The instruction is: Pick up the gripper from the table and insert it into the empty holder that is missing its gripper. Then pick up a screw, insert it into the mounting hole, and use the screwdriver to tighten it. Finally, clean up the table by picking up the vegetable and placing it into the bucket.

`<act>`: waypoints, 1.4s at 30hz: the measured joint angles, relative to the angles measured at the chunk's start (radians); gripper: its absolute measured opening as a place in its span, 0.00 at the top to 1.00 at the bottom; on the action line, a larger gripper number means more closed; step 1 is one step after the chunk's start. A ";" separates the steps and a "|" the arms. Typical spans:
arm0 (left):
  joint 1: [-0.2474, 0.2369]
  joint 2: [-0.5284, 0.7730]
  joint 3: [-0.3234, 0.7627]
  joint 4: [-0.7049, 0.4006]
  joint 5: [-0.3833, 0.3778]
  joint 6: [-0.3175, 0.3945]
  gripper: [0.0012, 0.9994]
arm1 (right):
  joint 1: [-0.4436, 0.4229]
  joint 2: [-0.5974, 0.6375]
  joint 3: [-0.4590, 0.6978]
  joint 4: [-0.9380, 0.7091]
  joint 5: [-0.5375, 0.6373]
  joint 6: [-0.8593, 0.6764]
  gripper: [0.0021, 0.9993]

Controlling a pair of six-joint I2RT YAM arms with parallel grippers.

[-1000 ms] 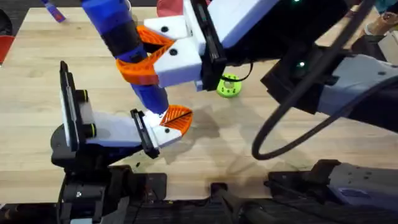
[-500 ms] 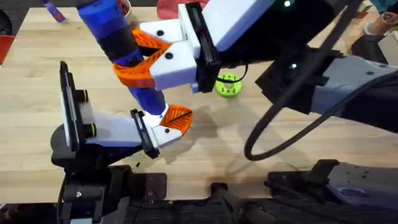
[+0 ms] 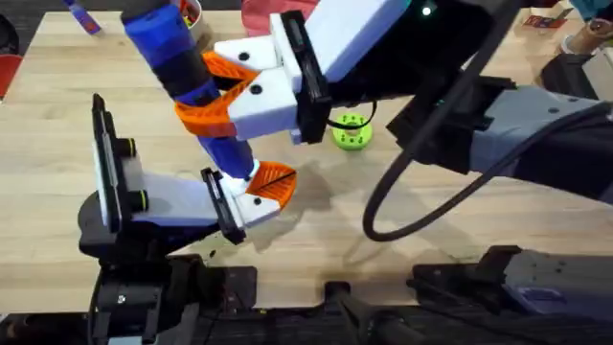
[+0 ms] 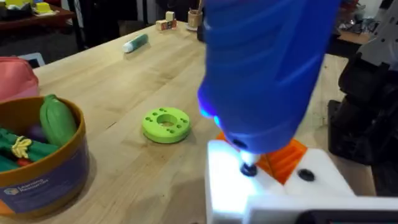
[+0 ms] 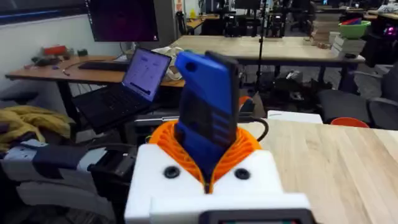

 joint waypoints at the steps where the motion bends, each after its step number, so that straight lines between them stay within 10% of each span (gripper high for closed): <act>1: 0.000 0.000 0.000 0.000 0.000 0.000 0.98 | 0.002 0.003 0.000 0.001 0.000 0.000 0.98; 27: 0.000 0.000 0.000 -0.001 0.004 0.000 0.98 | 0.005 0.020 0.001 0.079 -0.031 0.013 0.98; 42: 0.000 0.000 0.000 -0.001 0.004 0.000 0.98 | -0.021 0.019 0.175 -0.192 -0.085 0.003 0.98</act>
